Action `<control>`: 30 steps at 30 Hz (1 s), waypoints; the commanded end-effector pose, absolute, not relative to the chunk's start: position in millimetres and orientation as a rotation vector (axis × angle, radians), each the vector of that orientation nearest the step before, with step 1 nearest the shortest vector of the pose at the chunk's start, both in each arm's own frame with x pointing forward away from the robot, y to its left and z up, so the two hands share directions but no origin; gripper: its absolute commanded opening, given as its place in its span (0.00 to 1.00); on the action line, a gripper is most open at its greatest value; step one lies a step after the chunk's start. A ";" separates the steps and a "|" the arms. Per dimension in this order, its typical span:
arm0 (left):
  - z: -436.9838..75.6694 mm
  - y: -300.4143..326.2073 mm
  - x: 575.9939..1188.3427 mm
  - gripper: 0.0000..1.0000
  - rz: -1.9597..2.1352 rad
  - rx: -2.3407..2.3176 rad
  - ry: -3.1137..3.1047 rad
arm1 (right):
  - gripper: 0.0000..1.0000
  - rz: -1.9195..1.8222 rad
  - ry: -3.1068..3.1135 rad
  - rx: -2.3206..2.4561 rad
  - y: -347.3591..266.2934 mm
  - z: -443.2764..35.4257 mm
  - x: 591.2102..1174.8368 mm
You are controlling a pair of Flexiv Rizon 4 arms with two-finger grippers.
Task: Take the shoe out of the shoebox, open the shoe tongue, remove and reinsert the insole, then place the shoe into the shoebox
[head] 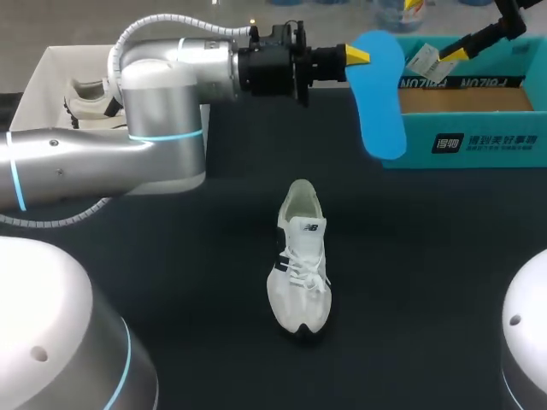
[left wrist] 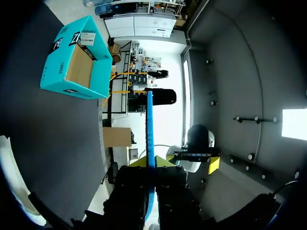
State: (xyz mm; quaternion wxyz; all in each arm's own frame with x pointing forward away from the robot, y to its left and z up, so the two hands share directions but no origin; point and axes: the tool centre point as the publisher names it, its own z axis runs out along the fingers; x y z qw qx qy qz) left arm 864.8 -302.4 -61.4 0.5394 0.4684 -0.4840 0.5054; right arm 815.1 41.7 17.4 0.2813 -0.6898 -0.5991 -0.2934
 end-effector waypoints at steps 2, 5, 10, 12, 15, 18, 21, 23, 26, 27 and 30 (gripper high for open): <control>-63.8 -301.6 867.6 0.00 1.190 1.114 -1.149 | 1.00 -0.507 -1.800 -1.964 41.6 25.6 821.1; -63.5 -301.4 867.0 0.00 1.187 1.120 -1.140 | 1.00 -0.412 -1.853 -1.957 45.9 27.6 821.6; -63.3 -301.5 866.5 0.00 1.183 1.124 -1.143 | 1.00 -0.412 -1.853 -1.957 45.9 27.6 821.6; -63.3 -301.5 866.5 0.00 1.183 1.124 -1.143 | 1.00 -0.412 -1.853 -1.957 45.9 27.6 821.6; -63.3 -301.5 866.5 0.00 1.183 1.124 -1.143 | 1.00 -0.412 -1.853 -1.957 45.9 27.6 821.6; -63.3 -301.5 866.5 0.00 1.183 1.124 -1.143 | 1.00 -0.412 -1.853 -1.957 45.9 27.6 821.6; -63.3 -301.5 866.5 0.00 1.183 1.124 -1.143 | 1.00 -0.412 -1.853 -1.957 45.9 27.6 821.6; -63.3 -301.5 866.5 0.00 1.183 1.124 -1.143 | 1.00 -0.413 -1.907 -1.920 54.7 25.5 829.6; -63.3 -301.5 866.5 0.00 1.183 1.124 -1.143 | 1.00 -0.426 -1.967 -1.931 60.0 19.3 837.2; -63.3 -301.5 866.5 0.00 1.183 1.124 -1.143 | 1.00 -0.443 -2.025 -1.946 61.6 18.3 838.6; -63.3 -301.5 866.5 0.00 1.183 1.124 -1.143 | 1.00 -0.422 -2.142 -2.013 63.7 14.2 841.8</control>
